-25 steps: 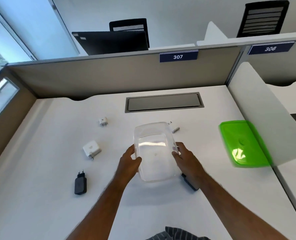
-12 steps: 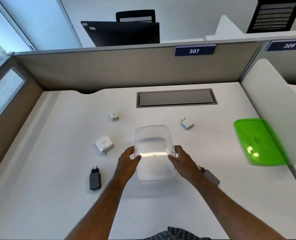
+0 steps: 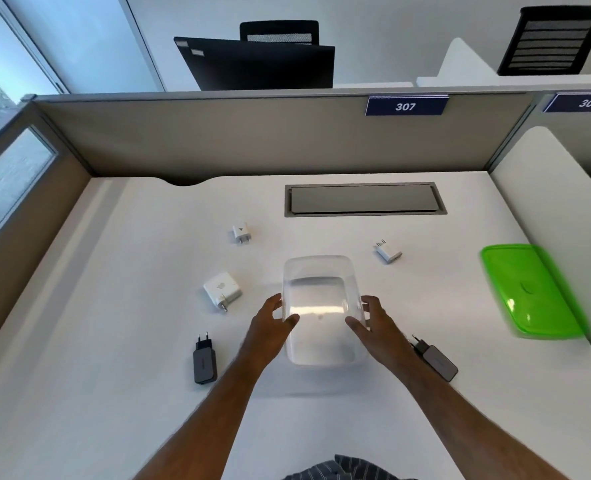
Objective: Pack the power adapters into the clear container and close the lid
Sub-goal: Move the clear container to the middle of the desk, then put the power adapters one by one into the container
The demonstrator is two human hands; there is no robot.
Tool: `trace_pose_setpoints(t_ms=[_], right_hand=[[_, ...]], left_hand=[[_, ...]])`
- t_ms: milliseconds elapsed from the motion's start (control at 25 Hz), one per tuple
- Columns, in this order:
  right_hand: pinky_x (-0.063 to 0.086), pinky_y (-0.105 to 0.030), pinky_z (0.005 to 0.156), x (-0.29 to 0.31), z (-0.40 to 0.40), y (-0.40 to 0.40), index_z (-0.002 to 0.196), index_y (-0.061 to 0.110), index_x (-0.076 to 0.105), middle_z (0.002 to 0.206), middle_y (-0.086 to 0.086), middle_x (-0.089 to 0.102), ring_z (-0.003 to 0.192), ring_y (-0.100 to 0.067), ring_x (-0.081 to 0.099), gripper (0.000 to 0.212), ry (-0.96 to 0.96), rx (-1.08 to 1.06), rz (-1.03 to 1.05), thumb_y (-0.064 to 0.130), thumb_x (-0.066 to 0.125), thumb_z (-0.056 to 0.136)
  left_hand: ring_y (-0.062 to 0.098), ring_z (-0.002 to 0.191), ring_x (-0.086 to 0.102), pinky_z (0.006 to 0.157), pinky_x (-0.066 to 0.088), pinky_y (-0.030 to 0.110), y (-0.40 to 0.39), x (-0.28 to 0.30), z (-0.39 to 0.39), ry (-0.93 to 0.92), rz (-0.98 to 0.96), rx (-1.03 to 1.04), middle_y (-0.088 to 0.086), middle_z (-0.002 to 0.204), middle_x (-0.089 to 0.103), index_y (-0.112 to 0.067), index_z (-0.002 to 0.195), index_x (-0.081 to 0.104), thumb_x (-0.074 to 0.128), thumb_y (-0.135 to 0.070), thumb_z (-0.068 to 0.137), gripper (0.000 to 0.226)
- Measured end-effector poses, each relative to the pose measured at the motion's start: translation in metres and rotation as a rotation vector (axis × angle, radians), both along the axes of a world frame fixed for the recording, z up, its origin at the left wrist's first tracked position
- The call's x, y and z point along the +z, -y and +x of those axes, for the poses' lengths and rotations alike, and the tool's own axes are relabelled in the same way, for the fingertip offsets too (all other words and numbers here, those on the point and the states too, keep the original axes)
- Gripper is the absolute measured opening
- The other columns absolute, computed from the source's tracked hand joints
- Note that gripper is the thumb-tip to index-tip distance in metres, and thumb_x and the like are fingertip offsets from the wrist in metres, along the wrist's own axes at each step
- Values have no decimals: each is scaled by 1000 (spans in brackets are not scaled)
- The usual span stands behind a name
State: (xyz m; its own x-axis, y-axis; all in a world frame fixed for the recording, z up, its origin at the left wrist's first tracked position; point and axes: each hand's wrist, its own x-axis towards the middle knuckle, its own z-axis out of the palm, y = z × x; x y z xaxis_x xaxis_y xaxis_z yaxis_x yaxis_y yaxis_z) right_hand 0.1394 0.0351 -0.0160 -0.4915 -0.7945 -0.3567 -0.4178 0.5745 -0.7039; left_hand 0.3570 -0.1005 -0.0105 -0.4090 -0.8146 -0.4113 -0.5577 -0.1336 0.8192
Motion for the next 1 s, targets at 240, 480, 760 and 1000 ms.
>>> trace_pose_setpoints(t_ms=[240,480,760,1000], right_hand=[[44,-46,93,24,13,17,133,14,49,129,-4,55,111,-28,54,52,-498,50,-281,26,72,88],[42,-36,91,38,58,62,124,22,50,122,5,55,106,-19,53,38,-459,186,-426,27,61,88],[41,-34,92,31,125,98,125,17,53,121,4,56,108,-18,55,37,-447,460,-408,29,60,90],[43,-37,93,18,176,115,128,15,53,124,-1,55,104,-22,55,41,-395,667,-290,32,59,91]], left_hand=[[9,111,57,98,54,36,17,7,35,-4,-313,123,-13,127,57,-27,135,51,68,-29,95,44],[26,133,46,110,37,36,50,-10,101,153,-434,301,1,140,57,-19,136,55,68,-20,93,45],[35,140,44,117,35,47,49,-57,178,404,-513,337,11,147,55,-9,139,55,68,-22,93,50],[39,152,28,124,22,57,32,-96,220,647,-458,256,14,165,32,-9,155,38,40,-44,101,64]])
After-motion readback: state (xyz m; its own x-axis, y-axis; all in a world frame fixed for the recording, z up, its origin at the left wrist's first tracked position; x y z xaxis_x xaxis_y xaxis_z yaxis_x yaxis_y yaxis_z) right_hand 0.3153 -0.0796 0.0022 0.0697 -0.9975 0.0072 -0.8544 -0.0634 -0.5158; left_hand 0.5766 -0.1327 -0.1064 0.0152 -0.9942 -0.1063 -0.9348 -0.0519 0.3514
